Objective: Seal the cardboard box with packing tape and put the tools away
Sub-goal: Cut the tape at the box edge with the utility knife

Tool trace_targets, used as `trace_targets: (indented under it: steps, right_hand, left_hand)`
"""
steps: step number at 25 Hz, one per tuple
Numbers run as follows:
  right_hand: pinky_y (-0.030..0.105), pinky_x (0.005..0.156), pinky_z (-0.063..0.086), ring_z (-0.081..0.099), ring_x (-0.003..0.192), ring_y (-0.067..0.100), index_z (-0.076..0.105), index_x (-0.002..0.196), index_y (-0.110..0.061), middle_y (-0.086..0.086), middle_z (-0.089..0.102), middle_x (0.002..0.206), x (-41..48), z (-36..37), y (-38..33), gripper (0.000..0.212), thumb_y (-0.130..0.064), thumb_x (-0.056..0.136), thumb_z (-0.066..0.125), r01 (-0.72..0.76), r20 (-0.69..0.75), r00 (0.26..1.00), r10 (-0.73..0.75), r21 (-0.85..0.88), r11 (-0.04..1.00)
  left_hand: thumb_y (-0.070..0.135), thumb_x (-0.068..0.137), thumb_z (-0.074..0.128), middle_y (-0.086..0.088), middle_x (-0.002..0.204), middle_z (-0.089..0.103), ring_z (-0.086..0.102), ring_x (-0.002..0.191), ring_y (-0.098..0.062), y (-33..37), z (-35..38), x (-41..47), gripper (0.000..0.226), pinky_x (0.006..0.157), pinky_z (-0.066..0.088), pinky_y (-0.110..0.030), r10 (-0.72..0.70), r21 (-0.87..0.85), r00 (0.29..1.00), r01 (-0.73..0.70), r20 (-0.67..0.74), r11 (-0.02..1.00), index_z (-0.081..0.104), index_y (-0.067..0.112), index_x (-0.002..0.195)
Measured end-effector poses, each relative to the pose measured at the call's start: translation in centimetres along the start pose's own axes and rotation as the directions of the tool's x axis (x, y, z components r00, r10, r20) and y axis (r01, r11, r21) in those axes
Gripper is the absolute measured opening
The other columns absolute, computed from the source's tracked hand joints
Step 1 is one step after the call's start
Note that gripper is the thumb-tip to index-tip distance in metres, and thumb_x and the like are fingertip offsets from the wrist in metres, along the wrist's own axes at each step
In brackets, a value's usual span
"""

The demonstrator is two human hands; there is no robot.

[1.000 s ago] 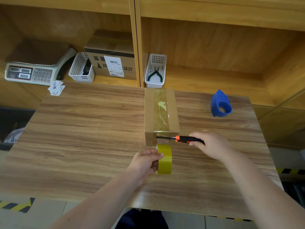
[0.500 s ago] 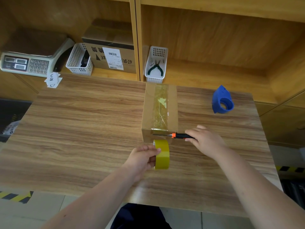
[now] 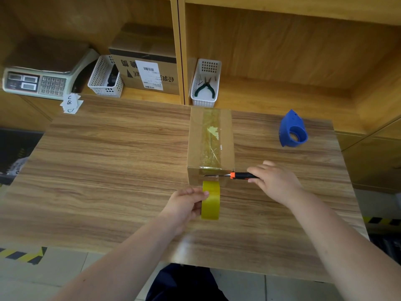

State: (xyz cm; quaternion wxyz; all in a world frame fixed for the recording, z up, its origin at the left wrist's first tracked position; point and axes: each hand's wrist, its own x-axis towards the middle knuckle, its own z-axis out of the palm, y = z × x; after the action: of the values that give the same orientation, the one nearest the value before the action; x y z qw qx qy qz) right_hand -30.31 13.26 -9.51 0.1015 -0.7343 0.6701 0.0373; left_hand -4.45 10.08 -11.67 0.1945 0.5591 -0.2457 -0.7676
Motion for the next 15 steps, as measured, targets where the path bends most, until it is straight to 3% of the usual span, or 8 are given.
trace_targets:
  steps: [4,8,15]
  right_hand:
    - [0.031,0.069,0.044,0.052,0.095,0.015,0.056,0.110,-0.027,-0.010,0.066,0.098,0.0,0.1,-1.2,0.025,-0.042,0.098,0.041,-0.009,0.011,1.000,0.009,0.004,1.000]
    - [0.028,0.064,0.034,0.052,0.096,0.015,0.056,0.109,-0.027,-0.010,0.065,0.098,-0.3,0.0,-1.6,0.023,-0.041,0.098,0.041,0.001,0.007,1.000,-0.001,-0.020,1.000]
    - [0.030,0.069,0.039,0.053,0.099,0.016,0.057,0.114,-0.027,-0.009,0.067,0.101,-1.1,1.9,-2.0,0.026,-0.042,0.098,0.043,-0.037,0.046,0.998,0.038,-0.021,0.999]
  left_hand:
    - [0.003,0.082,0.072,-0.025,0.103,0.070,0.065,0.092,-0.032,-0.3,0.0,-0.2,0.035,0.097,0.051,-0.052,0.017,0.049,1.000,-0.017,-0.013,0.999,0.064,-0.009,0.114]
    - [0.008,0.081,0.073,-0.027,0.109,0.071,0.066,0.089,-0.031,-0.6,-0.1,-0.5,0.027,0.098,0.050,-0.053,0.053,0.110,0.998,-0.051,-0.022,0.993,0.070,-0.001,0.106]
    - [0.009,0.079,0.075,-0.031,0.108,0.068,0.063,0.087,-0.034,-1.8,-0.4,-0.9,0.022,0.097,0.045,-0.059,0.086,0.170,0.996,-0.084,-0.007,0.982,0.073,0.001,0.099]
